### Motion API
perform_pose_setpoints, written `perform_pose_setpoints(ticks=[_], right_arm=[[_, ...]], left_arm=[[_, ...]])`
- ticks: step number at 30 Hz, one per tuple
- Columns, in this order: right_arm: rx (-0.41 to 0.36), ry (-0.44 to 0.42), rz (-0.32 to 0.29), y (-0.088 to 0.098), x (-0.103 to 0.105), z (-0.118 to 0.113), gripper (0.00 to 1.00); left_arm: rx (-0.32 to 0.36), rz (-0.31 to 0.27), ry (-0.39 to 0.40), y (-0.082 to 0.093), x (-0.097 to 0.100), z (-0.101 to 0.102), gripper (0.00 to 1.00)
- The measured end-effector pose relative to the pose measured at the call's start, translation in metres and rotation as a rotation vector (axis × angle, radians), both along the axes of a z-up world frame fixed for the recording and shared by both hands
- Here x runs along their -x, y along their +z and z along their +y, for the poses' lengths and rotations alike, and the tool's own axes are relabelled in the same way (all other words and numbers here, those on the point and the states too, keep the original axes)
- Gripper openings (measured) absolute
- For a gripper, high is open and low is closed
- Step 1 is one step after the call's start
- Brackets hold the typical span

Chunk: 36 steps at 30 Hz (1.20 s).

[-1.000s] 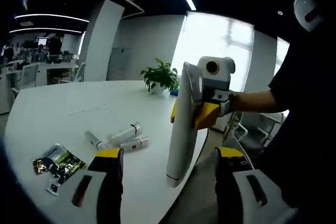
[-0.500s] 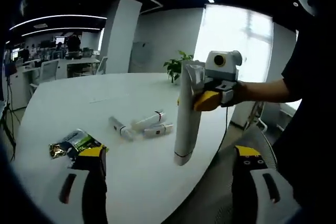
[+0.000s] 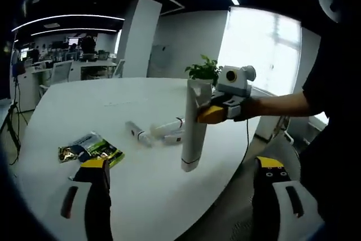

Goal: Arrange the skincare products in the storage area until every visible bottle or jar stands upright without overlapping.

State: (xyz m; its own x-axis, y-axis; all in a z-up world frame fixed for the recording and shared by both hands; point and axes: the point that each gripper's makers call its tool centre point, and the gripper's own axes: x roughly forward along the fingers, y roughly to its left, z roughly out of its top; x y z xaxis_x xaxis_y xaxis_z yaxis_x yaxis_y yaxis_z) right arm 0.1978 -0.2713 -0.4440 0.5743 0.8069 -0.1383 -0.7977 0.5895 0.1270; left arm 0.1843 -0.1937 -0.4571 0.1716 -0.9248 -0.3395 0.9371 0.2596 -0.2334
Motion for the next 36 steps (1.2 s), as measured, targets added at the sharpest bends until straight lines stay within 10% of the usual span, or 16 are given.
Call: perform_pose_setpoints(ticks=[36], right_arm=[[0.001,-0.013,-0.107,-0.038,-0.069,-0.041,0.03]], left_arm=[[-0.049,0.009,0.071,-0.016,-0.017,0.019,0.98]])
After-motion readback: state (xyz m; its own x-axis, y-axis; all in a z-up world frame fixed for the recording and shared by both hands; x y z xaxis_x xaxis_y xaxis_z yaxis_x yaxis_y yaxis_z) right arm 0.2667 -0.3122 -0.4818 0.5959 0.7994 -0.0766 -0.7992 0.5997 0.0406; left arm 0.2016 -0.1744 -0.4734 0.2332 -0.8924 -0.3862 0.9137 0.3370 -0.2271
